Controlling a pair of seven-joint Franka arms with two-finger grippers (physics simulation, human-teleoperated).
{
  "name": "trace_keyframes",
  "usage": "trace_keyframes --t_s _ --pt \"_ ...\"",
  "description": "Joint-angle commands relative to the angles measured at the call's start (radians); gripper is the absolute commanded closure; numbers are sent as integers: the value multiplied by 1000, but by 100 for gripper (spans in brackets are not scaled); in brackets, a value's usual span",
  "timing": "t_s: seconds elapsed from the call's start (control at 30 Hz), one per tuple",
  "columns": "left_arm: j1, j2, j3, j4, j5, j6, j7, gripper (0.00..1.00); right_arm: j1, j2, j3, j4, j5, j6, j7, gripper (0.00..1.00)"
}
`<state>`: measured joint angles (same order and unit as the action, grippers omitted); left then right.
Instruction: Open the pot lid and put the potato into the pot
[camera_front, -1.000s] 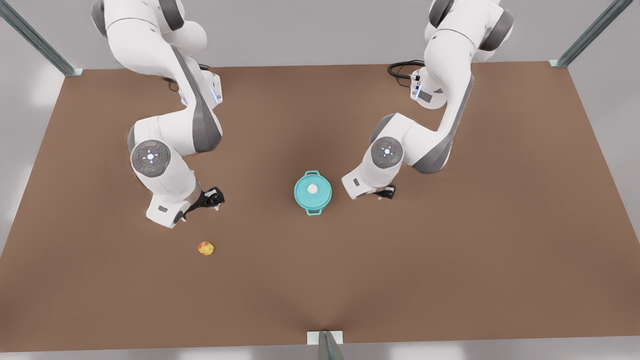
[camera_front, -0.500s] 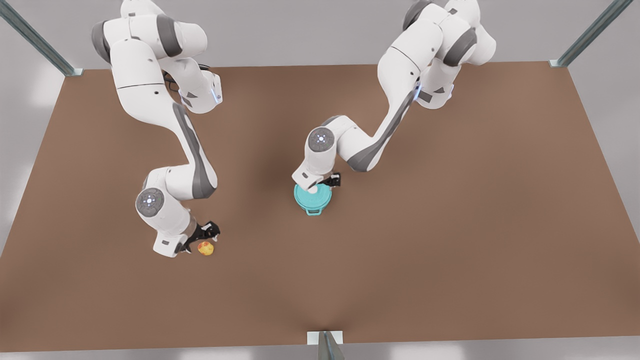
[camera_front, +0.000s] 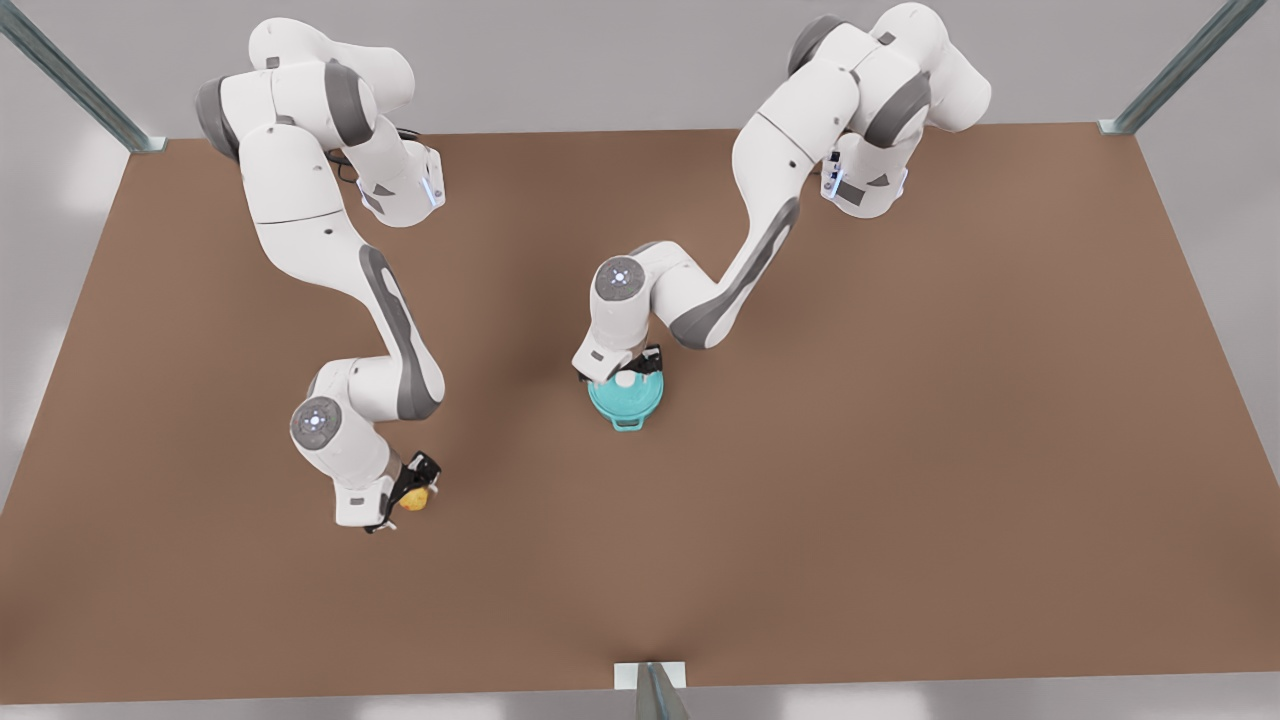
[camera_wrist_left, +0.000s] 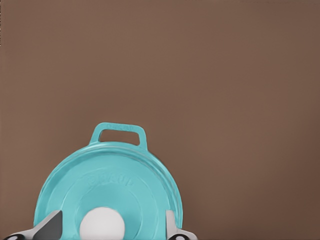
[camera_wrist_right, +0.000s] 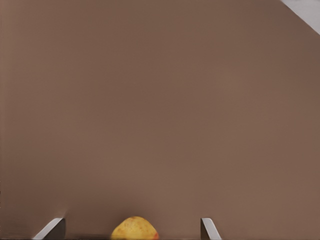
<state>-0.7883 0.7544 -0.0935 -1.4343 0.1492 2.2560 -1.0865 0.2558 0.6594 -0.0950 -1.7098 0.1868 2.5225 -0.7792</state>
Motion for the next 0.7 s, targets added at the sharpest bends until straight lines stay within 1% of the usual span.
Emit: trace_keyframes --t_s 0.0,0.07,0.27,0.3,0.33,0.37,0.43,0.5,0.53,0.57,0.6,0.67 --pt "0 3 0 0 24 11 -213 0 0 12 0 -1 -1 -73 -405 0" --pt "-2 13 -2 -5 52 11 -214 0 -6 32 0 -2 -1 -111 -405 0" --pt "-8 23 -2 -5 56 13 -217 0 -6 46 -23 4 -20 -111 -404 0" --pt "-8 23 -2 -5 56 13 -217 27 -6 51 -29 9 -21 -111 -405 0" --pt "-8 23 -2 -5 56 11 -214 41 -7 58 -34 10 -35 -108 -404 0" --pt "-8 22 -2 -5 56 7 -213 47 -7 71 -43 12 -38 -103 -408 0" --pt "-8 16 0 -5 56 -7 -202 54 -9 83 -46 10 -36 -99 -405 0" --pt "-2 -1 3 17 56 -85 -165 55 -9 85 -46 10 -35 -99 -405 0" --pt "-2 -7 9 23 56 -87 -165 54 -9 85 -46 10 -35 -99 -407 1" --pt "20 -7 17 55 56 -137 -148 54 -9 85 -46 10 -35 -99 -405 3" --pt "80 -7 18 84 53 -162 -115 54 -7 83 -46 10 -33 -99 -404 3" --pt "225 3 18 100 52 -145 33 54 -3 81 -46 10 -30 -100 -400 3"
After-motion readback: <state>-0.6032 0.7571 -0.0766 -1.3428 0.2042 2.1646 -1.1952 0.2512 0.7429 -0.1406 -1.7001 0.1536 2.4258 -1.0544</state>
